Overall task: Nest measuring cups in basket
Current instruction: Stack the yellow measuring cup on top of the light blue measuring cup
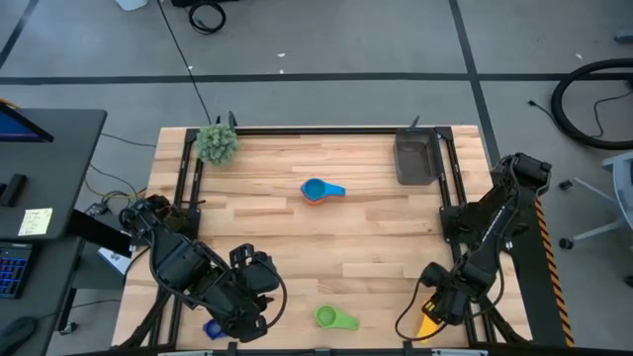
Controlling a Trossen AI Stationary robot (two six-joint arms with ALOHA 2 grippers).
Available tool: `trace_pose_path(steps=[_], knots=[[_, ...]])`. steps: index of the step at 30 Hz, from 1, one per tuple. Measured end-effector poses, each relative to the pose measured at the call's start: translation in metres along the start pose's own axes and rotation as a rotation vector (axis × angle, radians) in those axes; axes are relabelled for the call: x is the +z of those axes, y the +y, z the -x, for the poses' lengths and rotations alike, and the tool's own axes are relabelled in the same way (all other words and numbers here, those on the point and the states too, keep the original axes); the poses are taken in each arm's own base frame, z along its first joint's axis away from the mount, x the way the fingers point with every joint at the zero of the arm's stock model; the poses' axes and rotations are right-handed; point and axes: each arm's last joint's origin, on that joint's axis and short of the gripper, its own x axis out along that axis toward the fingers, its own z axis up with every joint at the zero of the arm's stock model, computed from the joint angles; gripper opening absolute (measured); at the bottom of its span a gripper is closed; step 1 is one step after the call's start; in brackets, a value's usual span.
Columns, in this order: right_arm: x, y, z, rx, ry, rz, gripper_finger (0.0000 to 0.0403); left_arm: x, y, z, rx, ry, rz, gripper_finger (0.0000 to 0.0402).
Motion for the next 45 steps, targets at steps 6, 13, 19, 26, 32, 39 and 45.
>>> trace_pose_path(steps=[6, 13, 19, 26, 32, 39, 45], knots=[[-0.005, 0.0, -0.001, 0.014, 0.011, -0.145, 0.014, 0.0, 0.0, 0.0, 0.0, 0.0, -0.013, 0.0103], [-0.004, 0.0, -0.008, -0.019, -0.015, -0.16, 0.014, 0.0, 0.0, 0.0, 0.0, 0.0, -0.013, 0.0103], [-0.004, 0.006, -0.03, -0.111, 0.02, -0.131, 0.014, 0.0, 0.0, 0.0, 0.0, 0.0, -0.014, 0.0103], [0.001, 0.01, -0.052, -0.18, -0.007, -0.061, 0.014, 0.0, 0.0, 0.0, 0.0, 0.0, -0.014, 0.0103], [0.005, 0.016, -0.063, -0.179, 0.001, 0.079, 0.0111, 0.0, 0.0, 0.0, 0.0, 0.0, -0.013, 0.0103], [0.011, 0.023, -0.063, -0.128, -0.015, 0.25, 0.0016, 0.0, 0.0, 0.0, 0.005, -0.007, -0.013, 0.0103], [0.034, 0.028, -0.052, -0.112, -0.017, 0.393, 0.0013, 0.001, 0.0, 0.0, 0.011, -0.014, -0.007, 0.0103]])
